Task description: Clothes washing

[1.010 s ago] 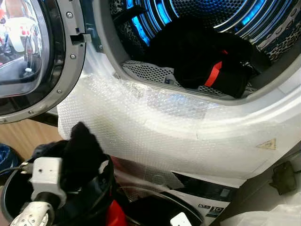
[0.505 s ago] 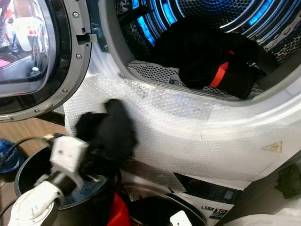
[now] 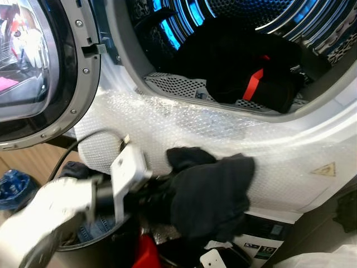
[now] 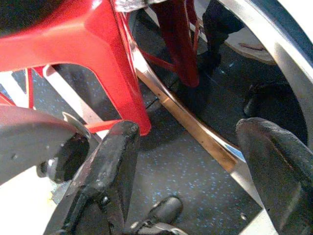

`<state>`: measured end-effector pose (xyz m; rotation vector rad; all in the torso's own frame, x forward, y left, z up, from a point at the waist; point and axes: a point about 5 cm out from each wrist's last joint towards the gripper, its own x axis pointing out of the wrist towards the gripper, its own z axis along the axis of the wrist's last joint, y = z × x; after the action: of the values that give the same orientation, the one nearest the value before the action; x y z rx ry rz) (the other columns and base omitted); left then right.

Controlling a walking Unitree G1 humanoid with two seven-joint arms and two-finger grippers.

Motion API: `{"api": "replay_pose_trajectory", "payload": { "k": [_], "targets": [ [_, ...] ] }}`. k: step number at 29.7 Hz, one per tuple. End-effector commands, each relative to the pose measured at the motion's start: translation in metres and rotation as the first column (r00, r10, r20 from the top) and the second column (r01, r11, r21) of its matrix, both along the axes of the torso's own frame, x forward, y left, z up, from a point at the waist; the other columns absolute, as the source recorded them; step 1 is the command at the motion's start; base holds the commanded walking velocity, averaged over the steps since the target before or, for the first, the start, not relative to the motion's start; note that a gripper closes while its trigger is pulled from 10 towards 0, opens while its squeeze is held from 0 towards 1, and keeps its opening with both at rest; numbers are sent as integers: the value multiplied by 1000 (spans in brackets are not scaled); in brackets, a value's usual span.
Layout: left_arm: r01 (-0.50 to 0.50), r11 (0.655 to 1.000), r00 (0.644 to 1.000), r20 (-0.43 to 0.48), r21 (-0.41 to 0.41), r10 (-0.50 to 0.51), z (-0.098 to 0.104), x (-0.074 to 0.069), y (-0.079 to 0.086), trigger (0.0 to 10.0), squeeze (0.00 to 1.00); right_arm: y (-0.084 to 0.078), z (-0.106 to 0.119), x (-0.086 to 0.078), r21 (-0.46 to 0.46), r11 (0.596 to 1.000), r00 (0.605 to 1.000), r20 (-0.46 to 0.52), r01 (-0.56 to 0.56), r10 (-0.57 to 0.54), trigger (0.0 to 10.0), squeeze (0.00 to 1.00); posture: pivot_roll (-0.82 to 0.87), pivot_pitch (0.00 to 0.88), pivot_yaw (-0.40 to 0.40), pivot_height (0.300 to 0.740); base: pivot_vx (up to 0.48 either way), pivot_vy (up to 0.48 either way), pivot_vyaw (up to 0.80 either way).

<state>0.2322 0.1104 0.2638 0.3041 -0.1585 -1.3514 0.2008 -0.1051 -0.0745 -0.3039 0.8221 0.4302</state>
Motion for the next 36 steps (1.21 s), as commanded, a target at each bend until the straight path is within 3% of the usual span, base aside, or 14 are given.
{"api": "replay_pose_trajectory", "payload": {
  "k": [1, 11, 12, 14, 15, 16, 17, 19, 21, 22, 23, 24, 30, 36],
  "targets": [
    [49, 999, 998, 51, -22, -48, 13, 10, -7, 0, 0, 2, -2, -3, 12, 999, 999, -18, 32, -32, 10000, 0, 277, 0, 55, 740, 0, 0, 0],
    [111, 968, 964, 263, -223, -50, 120, 88, -19, 0, 0, -8, -10, -19, 5, 996, 995, -46, 92, -92, 10000, 0, 135, 0, 85, 740, 0, 0, 0],
    [36, 957, 958, 282, -286, 48, 146, 109, -14, 0, 0, -13, -13, -24, -5, 995, 993, -54, 101, -101, 10000, 0, 121, 0, 88, 740, 0, 0, 0],
    [-18, 942, 952, 281, -335, 119, 159, 119, -11, 0, 0, -16, -14, -26, -10, 994, 993, -55, 107, -108, 10000, 0, 94, 0, 96, 740, 0, 0, 0],
    [-89, 912, 940, 268, -400, 210, 171, 128, -5, 0, 0, -19, -14, -28, -15, 993, 991, -56, 120, -121, 10000, 0, 72, 0, 105, 740, 0, 0, 0],
    [-266, 787, 882, 190, -556, 432, 194, 140, 14, 0, 0, -28, -17, -32, -27, 986, 985, -58, 163, -164, 10000, 0, 36, 0, 113, 740, 0, 0, 0],
    [-266, 787, 882, 190, -556, 432, 194, 140, 14, 0, 0, -28, -17, -32, -27, 986, 985, -58, 163, -164, 10000, 0, 36, 0, 113, 740, 0, 0, 0],
    [-367, 698, 819, 143, -614, 556, 202, 145, 26, 0, 0, -33, -18, -36, -34, 983, 981, -60, 181, -183, 10000, 0, 6, 0, 122, 740, 0, 0, 0],
    [-462, 624, 757, 87, -630, 648, 200, 152, 40, 196, 0, -37, -20, -43, -39, 980, 978, -65, 194, -196, 10000, 0, -22, 0, 128, 740, 0, 0, 0],
    [-514, 597, 726, 59, -616, 686, 195, 156, 45, 1412, 0, -39, -22, -47, -40, 977, 975, -69, 208, -211, 10000, 0, -36, 0, 132, 740, 0, 0, 0],
    [-541, 585, 709, 46, -604, 703, 190, 159, 47, 6588, 0, -40, -22, -49, -41, 975, 973, -71, 218, -221, 10000, 0, -41, 0, 133, 740, 0, 0, 0],
    [-579, 596, 689, 56, -556, 722, 181, 164, 47, 10000, 0, -42, -23, -52, -43, 973, 970, -72, 228, -231, 10000, 0, -61, 0, 139, 740, 0, 0, 0],
    [-661, 695, 711, 61, -284, 701, 115, 182, 38, 10000, 0, -52, -28, -68, -56, 959, 956, -77, 278, -281, 10000, 0, -125, 0, 147, 740, 0, 0, 0],
    [-661, 711, 719, 71, -239, 692, 101, 184, 32, 10000, 0, -59, -29, -74, -70, 950, 948, -76, 303, -308, 10000, 0, -147, 0, 155, 740, 0, 0, 0]
  ]
}}
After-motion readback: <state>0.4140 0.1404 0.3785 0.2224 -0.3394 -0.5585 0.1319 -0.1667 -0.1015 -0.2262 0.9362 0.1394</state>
